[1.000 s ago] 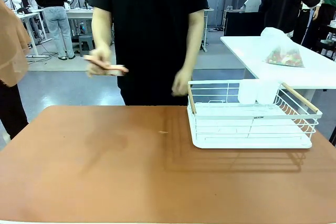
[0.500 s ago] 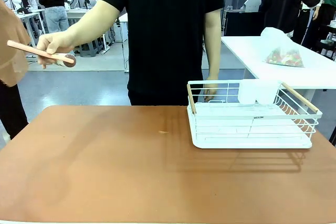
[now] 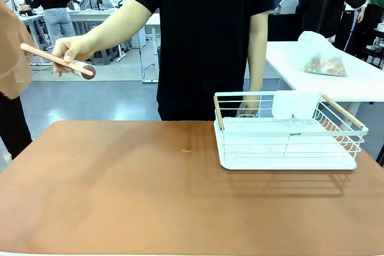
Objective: Clean the table.
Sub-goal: Pick up the Lint Roller when the human hands it over.
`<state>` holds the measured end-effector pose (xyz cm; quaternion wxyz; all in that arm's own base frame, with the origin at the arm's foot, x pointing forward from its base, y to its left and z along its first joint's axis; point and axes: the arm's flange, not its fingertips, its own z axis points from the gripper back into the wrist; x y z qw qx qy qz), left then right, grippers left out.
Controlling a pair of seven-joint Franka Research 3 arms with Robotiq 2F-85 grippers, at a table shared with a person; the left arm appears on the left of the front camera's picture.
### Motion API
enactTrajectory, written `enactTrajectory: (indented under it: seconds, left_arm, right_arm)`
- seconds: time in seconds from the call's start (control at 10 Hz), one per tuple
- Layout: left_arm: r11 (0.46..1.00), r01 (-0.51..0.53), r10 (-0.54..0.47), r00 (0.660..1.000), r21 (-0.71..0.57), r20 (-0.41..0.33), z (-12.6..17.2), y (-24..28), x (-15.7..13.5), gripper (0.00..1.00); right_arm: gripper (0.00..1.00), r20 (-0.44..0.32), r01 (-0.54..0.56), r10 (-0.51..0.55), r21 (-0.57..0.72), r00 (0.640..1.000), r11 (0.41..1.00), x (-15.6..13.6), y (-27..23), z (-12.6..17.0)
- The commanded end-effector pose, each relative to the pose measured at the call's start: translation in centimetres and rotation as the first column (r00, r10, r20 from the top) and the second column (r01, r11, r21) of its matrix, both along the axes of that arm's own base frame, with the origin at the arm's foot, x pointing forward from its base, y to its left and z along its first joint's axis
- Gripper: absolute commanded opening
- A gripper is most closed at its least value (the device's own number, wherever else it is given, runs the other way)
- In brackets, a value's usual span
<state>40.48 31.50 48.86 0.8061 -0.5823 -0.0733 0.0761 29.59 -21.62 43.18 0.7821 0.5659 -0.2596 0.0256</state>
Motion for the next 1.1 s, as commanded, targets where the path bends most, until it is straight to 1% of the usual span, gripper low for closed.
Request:
enactTrajectory:
  seconds: [0.0,0.4,0.5,0.6,0.7,0.8,0.9,1.0]
  left_arm:
    - [1.000,0.002,-0.002,1.000,0.009,0.012,-0.1,-0.1,-0.5,1.00]
    - [1.000,0.002,-0.002,1.000,0.009,0.012,-0.1,-0.1,-0.5,1.00]
    - [1.000,0.000,0.000,1.000,0.000,0.000,0.0,0.0,0.0,1.00]
    - [0.989,-0.117,0.120,0.992,0.091,-0.033,2.3,-1.3,-1.2,1.00]
    - [0.971,-0.208,0.220,0.970,0.115,-0.106,4.6,-3.0,-3.4,1.00]
    - [0.956,-0.262,0.285,0.938,0.135,-0.196,6.5,-4.9,-5.6,1.00]
    - [0.936,-0.304,0.334,0.926,0.179,-0.174,7.0,-7.1,-7.1,1.00]
    - [0.941,-0.283,0.321,0.921,0.187,-0.223,7.1,-9.4,-8.2,1.00]
  right_arm:
    - [1.00,0.015,-0.005,0.005,0.007,1.000,1.000,-0.1,-0.1,0.2]
    - [1.00,0.015,-0.005,0.005,0.007,1.000,1.000,-0.1,-0.1,0.2]
    - [1.00,0.015,-0.005,0.005,0.007,1.000,1.000,-0.1,-0.1,0.2]
    - [1.00,0.015,-0.005,0.005,0.007,1.000,1.000,-0.1,-0.1,0.2]
    - [1.00,0.015,-0.005,0.005,0.007,1.000,1.000,-0.1,-0.1,0.2]
    - [1.00,0.015,-0.005,0.005,0.007,1.000,1.000,-0.1,-0.1,0.2]
    - [1.00,0.015,-0.005,0.005,0.007,1.000,1.000,-0.1,-0.1,0.2]
    - [1.00,0.015,-0.005,0.005,0.007,1.000,1.000,-0.1,-0.1,0.2]
